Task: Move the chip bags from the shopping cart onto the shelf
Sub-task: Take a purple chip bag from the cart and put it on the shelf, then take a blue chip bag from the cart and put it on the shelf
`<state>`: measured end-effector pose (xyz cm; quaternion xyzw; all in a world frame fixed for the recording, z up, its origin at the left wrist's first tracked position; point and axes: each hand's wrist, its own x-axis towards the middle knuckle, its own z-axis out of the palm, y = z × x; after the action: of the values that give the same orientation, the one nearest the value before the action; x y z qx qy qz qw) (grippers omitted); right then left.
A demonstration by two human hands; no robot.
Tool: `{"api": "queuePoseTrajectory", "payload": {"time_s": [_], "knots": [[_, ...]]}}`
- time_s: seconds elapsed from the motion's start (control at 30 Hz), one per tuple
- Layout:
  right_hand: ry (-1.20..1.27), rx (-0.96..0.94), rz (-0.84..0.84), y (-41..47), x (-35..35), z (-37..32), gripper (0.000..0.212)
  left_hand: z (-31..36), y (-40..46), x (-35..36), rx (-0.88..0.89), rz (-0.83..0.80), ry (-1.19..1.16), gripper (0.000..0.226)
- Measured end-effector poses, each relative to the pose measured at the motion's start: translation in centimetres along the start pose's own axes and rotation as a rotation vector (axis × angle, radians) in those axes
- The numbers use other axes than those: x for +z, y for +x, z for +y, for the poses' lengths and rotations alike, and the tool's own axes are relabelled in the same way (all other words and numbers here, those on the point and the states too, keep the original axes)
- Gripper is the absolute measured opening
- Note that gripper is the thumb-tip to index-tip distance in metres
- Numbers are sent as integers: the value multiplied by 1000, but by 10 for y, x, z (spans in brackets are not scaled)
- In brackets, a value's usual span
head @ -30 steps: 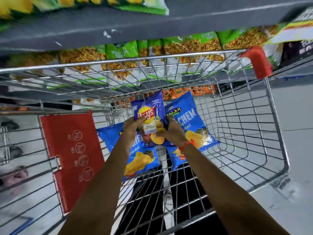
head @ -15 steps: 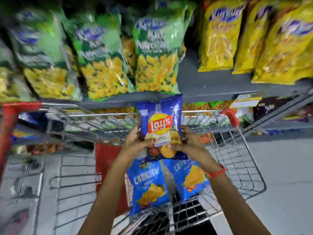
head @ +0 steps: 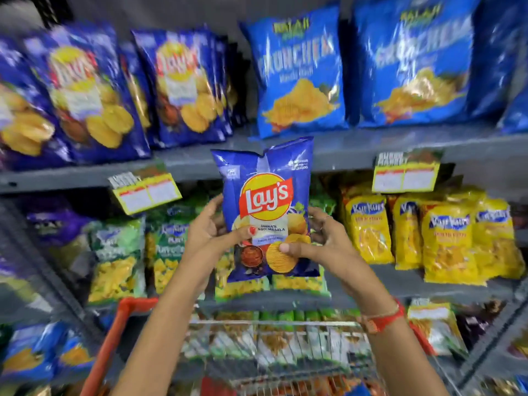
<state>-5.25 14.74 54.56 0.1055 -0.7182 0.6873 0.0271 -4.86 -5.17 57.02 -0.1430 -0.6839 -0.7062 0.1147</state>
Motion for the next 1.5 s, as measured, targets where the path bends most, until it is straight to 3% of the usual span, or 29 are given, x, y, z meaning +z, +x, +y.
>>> {"api": "queuePoseTrajectory", "payload": {"time_s": [0.23, 0.47, 0.77, 0.9, 1.0, 1.2, 1.33, 1.43, 1.5], "knots": [[98, -209, -15, 60, 20, -88, 60, 85, 52, -20, 256, 106, 103, 51], [138, -289, -47, 128, 63, -132, 51, 119, 106, -58, 276, 227, 180, 46], [32, -245, 42, 184, 99, -107, 82, 99, 140, -69, 181, 359, 221, 39], [-54, -313, 122, 169, 97, -109, 69, 82, 133, -65, 221, 417, 159, 43], [-73, -437, 206, 147, 92, -111, 61, 74, 121, -63, 291, 553, 141, 53], [23, -502, 238, 78, 85, -68, 43, 21, 51, -38, 489, 701, 102, 28], [11, -322, 163, 41, 79, 20, 39, -68, -12, -18, 289, 649, 171, 25], [-78, -67, 63, 6, 62, 121, 40, -157, -72, -7, -35, 596, 226, 16], [-116, 210, -18, -20, 48, 194, 44, -214, -117, -2, -328, 569, 195, 20]]}}
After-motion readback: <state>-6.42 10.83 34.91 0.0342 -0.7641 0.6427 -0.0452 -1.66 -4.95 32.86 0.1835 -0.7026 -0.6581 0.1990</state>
